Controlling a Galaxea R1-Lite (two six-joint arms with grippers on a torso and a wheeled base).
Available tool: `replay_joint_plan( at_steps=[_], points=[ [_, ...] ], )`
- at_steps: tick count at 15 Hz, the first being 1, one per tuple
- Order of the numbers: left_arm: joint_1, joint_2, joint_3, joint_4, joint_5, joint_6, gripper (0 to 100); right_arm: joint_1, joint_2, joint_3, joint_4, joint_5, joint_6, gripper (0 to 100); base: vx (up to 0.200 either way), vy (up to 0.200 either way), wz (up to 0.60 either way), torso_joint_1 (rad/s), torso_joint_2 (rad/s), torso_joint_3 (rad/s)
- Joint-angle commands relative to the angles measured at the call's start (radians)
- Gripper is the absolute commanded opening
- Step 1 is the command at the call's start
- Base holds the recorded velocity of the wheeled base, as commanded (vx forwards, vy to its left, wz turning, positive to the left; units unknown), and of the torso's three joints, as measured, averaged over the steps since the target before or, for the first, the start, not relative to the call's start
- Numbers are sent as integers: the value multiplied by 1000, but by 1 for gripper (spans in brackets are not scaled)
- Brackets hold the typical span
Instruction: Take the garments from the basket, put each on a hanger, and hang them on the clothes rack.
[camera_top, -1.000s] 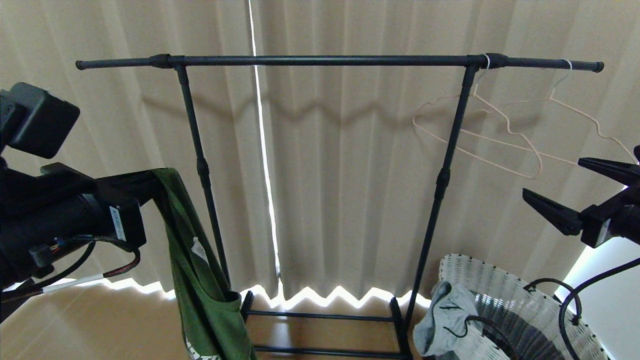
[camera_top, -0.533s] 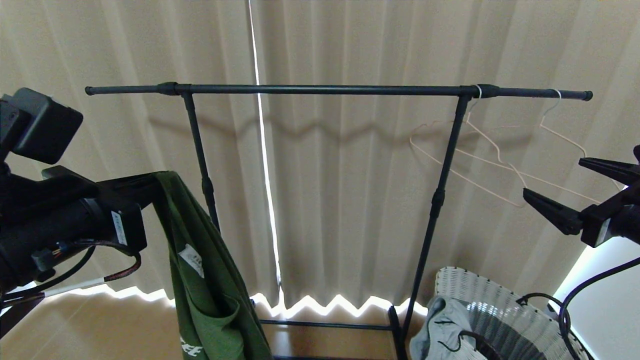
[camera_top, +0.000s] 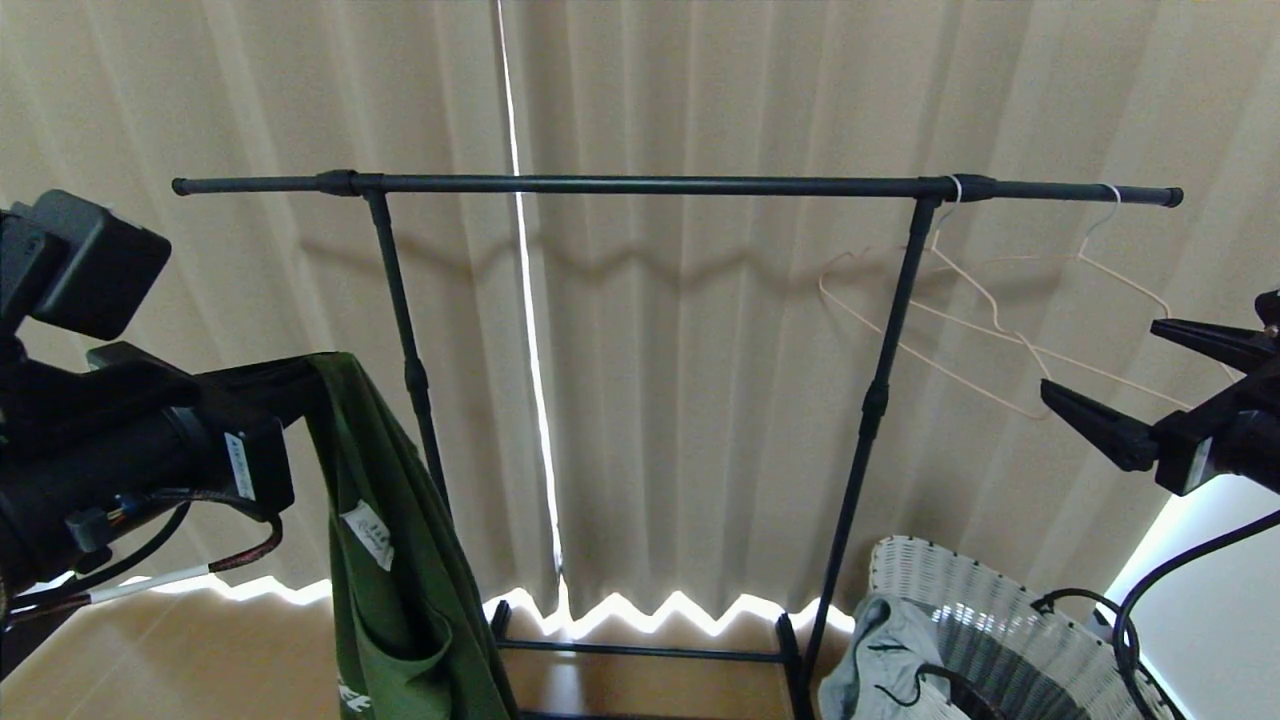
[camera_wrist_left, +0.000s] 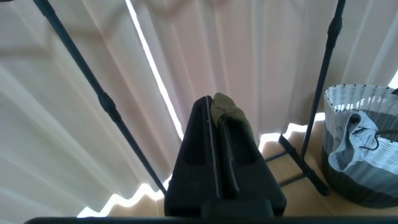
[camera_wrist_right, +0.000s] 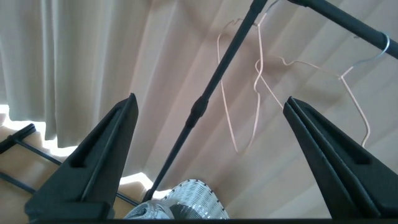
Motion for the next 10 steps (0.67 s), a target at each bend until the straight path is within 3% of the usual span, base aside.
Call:
replay_joint_plan(
  at_steps=[1, 10],
  points=[
    [0, 2, 0, 0, 0, 0, 0, -1, 2, 0, 0, 0, -1, 100, 0, -200, 0, -2, -2, 7],
    [0, 3, 0, 0, 0, 4, 0, -34, 2, 2, 0, 2, 1, 100, 0, -200, 0, 2, 1, 0]
  ],
)
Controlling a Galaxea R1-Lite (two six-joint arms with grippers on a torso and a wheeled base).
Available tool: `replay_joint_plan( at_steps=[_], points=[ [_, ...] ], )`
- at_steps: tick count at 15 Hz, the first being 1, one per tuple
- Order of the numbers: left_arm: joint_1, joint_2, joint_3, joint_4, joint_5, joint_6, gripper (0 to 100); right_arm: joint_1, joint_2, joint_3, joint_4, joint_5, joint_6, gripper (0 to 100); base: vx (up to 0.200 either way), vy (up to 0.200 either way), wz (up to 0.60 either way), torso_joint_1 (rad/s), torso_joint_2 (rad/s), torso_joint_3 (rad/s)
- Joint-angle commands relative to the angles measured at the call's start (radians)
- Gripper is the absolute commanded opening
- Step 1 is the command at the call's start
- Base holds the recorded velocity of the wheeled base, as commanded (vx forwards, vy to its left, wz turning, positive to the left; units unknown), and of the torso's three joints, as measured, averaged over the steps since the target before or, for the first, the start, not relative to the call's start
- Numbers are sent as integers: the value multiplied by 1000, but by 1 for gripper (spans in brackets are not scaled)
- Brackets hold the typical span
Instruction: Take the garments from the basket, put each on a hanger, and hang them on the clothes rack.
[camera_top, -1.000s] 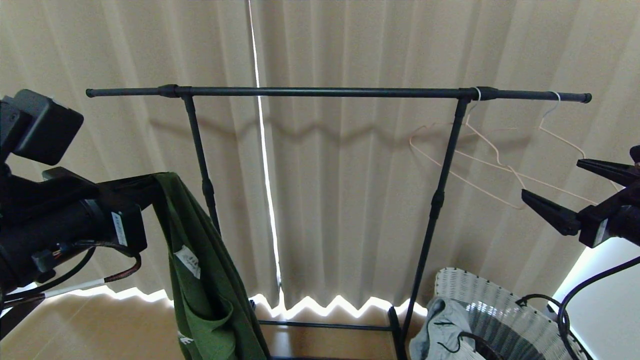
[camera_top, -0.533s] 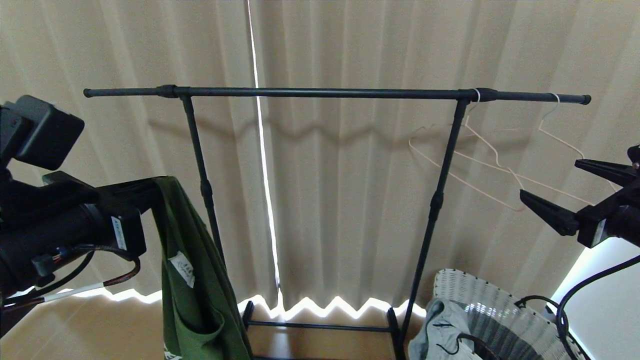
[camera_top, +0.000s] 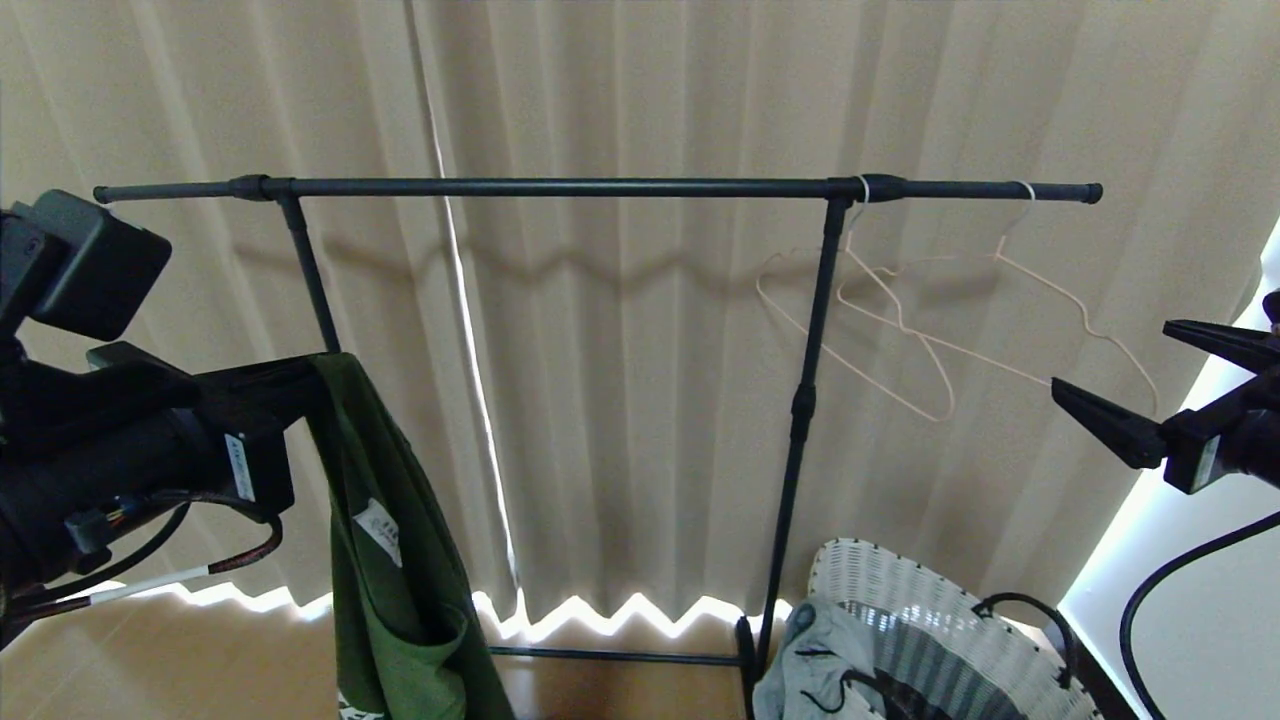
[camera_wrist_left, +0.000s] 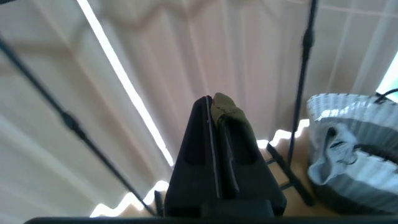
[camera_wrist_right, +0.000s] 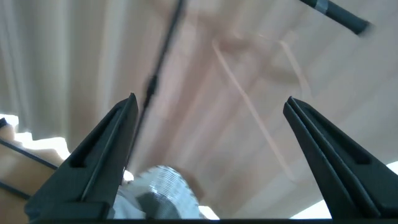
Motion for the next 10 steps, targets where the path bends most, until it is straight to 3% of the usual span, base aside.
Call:
replay_joint_plan(
  at_steps=[1, 5, 10],
  points=[
    [0, 4, 0, 0, 1, 0, 0, -10, 1, -1, 0, 1, 0, 100, 0, -200, 0, 2, 2, 12],
    [0, 4, 2, 0, 1, 1, 0, -24, 10, -1, 0, 1, 0, 100, 0, -200, 0, 4, 1, 2],
    [0, 2, 26, -2, 2, 3, 0, -80, 38, -10, -2, 9, 0, 100, 0, 0, 0, 0, 0, 0]
  ],
)
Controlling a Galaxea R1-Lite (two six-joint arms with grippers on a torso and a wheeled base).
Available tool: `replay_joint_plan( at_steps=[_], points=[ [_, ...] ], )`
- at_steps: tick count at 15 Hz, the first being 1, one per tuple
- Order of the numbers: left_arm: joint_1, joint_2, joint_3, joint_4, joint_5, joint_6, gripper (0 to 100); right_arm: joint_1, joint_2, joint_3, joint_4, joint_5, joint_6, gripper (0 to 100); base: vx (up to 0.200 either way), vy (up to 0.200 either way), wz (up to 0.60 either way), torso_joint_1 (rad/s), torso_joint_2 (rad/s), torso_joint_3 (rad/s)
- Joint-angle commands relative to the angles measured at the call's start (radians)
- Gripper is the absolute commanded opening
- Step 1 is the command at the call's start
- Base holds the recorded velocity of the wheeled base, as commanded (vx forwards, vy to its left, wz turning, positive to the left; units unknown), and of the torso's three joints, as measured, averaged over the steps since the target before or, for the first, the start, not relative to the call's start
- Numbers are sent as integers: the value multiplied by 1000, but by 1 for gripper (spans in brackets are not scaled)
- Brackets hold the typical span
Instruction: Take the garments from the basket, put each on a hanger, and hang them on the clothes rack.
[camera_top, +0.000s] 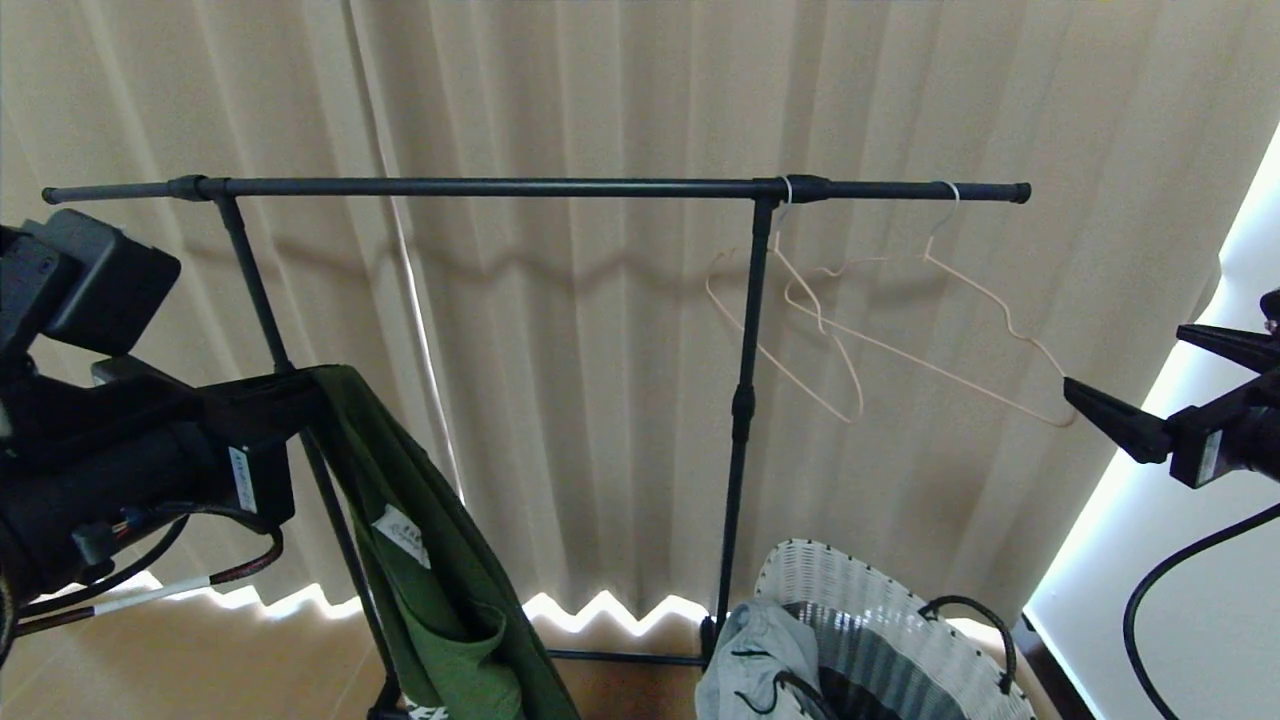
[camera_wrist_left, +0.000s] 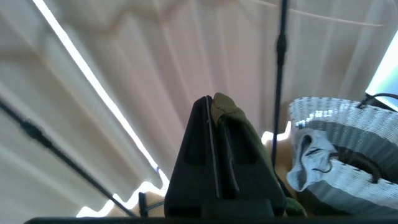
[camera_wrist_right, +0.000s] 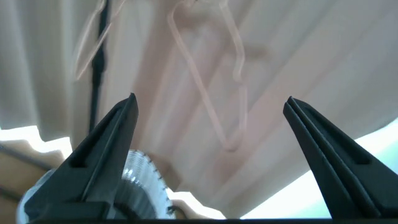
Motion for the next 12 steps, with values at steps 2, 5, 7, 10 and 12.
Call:
replay_joint_plan(
  at_steps=[2, 5, 7, 10, 12],
  points=[
    [0, -1, 8, -1, 0, -2, 0, -11, 8, -1, 2, 19, 0, 100, 0, 0, 0, 0, 0, 0],
    [1, -1, 11, -1, 0, -9, 0, -11, 30, -28, 14, 28, 12, 100, 0, 0, 0, 0, 0, 0],
    [1, -1, 16, -1, 0, -12, 0, -11, 42, -30, 15, 28, 12, 100, 200, 0, 0, 2, 2, 7],
    [1, -2, 25, -1, 0, -12, 0, -11, 51, -30, 17, 28, 12, 100, 200, 0, 0, -4, -6, 2],
    [1, -2, 24, -1, 0, -12, 0, -11, 54, -31, 15, 28, 12, 100, 200, 0, 0, 12, 2, -2]
  ],
)
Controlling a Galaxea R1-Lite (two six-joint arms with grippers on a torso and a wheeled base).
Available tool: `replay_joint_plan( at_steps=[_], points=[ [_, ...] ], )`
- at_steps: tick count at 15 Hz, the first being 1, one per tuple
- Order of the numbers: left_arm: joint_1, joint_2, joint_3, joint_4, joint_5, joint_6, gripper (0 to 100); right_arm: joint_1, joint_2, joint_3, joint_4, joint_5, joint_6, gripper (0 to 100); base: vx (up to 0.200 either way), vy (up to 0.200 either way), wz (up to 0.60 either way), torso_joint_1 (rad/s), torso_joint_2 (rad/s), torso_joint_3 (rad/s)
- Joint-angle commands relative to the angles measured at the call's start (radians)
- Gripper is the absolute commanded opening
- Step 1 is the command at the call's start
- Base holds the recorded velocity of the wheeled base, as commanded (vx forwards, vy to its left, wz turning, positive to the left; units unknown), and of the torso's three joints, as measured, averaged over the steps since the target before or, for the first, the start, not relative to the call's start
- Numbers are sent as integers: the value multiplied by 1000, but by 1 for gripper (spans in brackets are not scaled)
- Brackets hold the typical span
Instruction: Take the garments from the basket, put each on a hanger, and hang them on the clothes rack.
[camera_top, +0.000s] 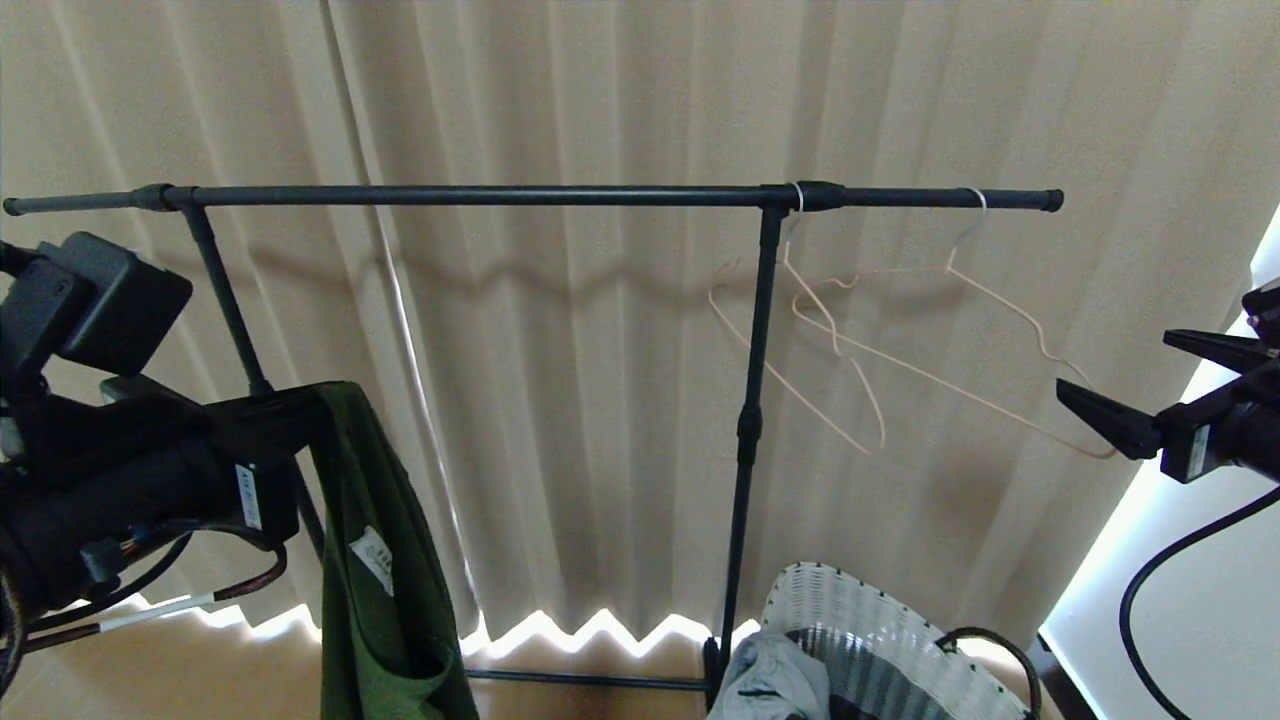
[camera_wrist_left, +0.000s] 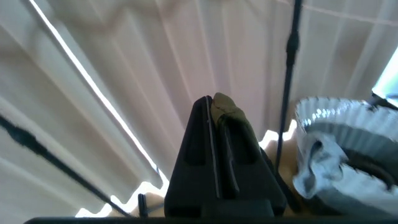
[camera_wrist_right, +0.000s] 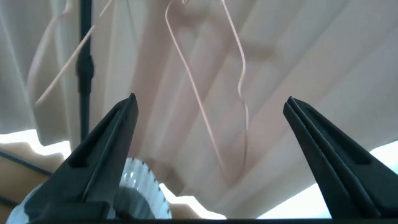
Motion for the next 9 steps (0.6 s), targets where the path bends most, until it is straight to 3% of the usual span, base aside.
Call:
replay_joint_plan(
  at_steps=[1, 2, 5, 7, 8, 9],
  points=[
    [0, 2, 0, 0, 1, 2, 0, 0, 8, -1, -1, 1, 0, 100, 200, 0, 0, 7, 2, 12],
    [0, 2, 3, 0, 1, 5, 0, 0, 8, -1, 0, 1, 0, 100, 200, 0, 0, 2, 2, 2],
    [0, 0, 41, -40, 1, 5, 0, -3, 11, -6, 5, 1, 4, 100, 0, 0, 0, 0, 0, 0],
    [37, 11, 87, -135, 1, 13, 0, -21, 4, -94, 163, 2, 15, 100, 0, 0, 0, 0, 0, 0],
    [38, 12, 87, -137, 1, 11, 0, -21, 4, -99, 169, 2, 17, 100, 0, 0, 0, 0, 0, 0],
    [67, 23, 98, -144, 1, 4, 0, -21, 4, -194, 321, 2, 57, 100, 0, 0, 0, 0, 0, 0]
  ],
)
